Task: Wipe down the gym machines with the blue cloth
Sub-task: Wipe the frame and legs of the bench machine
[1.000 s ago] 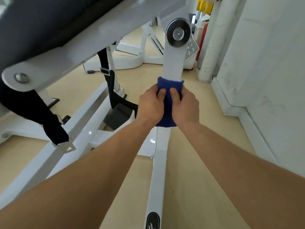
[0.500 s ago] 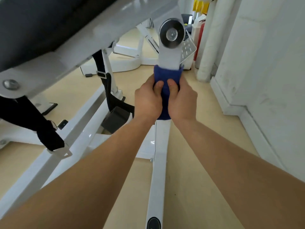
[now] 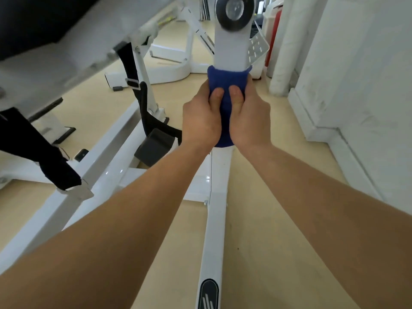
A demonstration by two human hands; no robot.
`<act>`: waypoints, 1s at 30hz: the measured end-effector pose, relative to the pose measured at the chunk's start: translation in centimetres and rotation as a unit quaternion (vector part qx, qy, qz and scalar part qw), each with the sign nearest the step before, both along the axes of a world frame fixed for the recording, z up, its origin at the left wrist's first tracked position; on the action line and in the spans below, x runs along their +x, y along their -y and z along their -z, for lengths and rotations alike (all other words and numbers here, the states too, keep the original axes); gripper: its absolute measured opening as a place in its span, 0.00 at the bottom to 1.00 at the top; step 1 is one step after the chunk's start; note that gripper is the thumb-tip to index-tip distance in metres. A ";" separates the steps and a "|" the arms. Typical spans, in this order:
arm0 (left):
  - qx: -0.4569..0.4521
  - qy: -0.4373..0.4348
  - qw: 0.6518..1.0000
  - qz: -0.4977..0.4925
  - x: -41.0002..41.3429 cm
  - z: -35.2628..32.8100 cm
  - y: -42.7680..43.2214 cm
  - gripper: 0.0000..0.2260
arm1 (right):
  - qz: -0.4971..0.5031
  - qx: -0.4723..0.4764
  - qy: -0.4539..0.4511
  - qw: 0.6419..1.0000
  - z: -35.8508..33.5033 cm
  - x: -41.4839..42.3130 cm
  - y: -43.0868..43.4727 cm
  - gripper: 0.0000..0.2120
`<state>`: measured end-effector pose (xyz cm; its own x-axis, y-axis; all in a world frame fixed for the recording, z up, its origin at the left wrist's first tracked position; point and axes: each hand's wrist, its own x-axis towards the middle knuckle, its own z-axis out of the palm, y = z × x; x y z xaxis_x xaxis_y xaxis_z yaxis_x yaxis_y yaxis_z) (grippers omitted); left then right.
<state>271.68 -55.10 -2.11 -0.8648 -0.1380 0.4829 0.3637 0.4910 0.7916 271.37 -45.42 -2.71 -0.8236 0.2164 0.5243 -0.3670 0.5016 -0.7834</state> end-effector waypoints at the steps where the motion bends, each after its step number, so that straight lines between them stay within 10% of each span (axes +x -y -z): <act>1: -0.012 0.002 1.000 0.000 -0.1 0.9 0.2 0.08 | -0.002 0.000 0.003 1.000 1.1 0.0 -0.1 0.16; 18: 0.036 0.071 0.997 -0.019 1.0 13.9 -0.6 0.13 | -0.024 -0.013 0.090 0.996 14.5 0.8 -0.3 0.28; 30: -0.024 0.139 0.987 -0.080 2.9 17.3 -0.8 0.06 | -0.045 0.015 0.206 0.977 18.4 2.5 -1.1 0.17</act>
